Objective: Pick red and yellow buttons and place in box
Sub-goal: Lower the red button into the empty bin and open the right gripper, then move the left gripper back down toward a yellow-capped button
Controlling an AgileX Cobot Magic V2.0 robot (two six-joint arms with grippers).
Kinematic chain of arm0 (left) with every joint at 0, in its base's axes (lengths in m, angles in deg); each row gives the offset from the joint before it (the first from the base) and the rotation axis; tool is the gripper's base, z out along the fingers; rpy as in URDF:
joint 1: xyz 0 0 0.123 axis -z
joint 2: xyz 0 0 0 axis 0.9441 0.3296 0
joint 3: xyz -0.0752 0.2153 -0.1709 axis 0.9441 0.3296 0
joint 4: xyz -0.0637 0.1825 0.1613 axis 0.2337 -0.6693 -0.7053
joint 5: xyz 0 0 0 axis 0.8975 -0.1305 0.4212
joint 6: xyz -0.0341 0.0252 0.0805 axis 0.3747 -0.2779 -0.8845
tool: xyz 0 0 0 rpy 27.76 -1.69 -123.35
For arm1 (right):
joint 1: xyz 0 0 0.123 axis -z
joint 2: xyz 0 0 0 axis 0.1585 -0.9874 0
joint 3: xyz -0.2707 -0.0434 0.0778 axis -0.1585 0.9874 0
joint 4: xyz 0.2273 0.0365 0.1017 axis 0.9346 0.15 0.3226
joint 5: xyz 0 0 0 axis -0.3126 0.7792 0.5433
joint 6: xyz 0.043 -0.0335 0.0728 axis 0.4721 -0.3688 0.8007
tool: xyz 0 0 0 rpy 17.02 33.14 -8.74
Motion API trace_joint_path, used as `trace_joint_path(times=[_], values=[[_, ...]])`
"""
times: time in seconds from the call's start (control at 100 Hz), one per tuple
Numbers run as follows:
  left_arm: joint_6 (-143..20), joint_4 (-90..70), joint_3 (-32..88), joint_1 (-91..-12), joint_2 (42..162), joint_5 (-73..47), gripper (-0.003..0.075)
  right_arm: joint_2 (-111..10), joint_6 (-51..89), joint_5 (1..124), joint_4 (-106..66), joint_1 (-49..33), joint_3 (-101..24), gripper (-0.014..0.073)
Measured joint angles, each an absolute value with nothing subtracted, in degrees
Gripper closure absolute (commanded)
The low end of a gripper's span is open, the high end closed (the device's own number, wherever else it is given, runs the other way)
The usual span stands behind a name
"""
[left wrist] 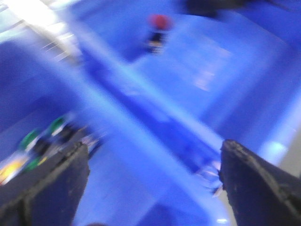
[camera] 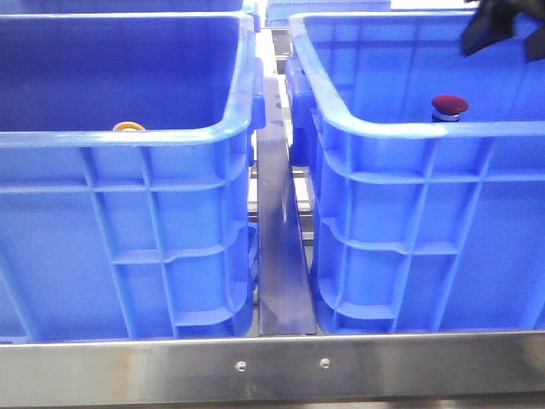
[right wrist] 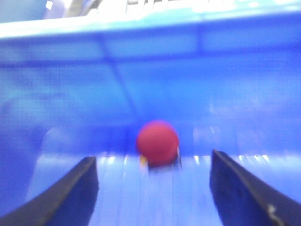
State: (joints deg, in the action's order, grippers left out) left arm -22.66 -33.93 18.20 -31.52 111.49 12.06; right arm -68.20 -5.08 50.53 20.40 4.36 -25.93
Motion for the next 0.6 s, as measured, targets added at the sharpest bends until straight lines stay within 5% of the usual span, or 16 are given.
trace_joint_path(times=[0.34,0.6], values=[[-12.4,-34.2,14.3,-46.6,117.9,24.4,0.0177,-56.2,-5.1,54.1,20.4,4.4,-20.2,0.0099],[-12.1,-34.2,7.5,-50.2,130.6,31.3,0.0177,-55.8,-5.1,55.5,20.4,4.4,-20.0,0.0099]])
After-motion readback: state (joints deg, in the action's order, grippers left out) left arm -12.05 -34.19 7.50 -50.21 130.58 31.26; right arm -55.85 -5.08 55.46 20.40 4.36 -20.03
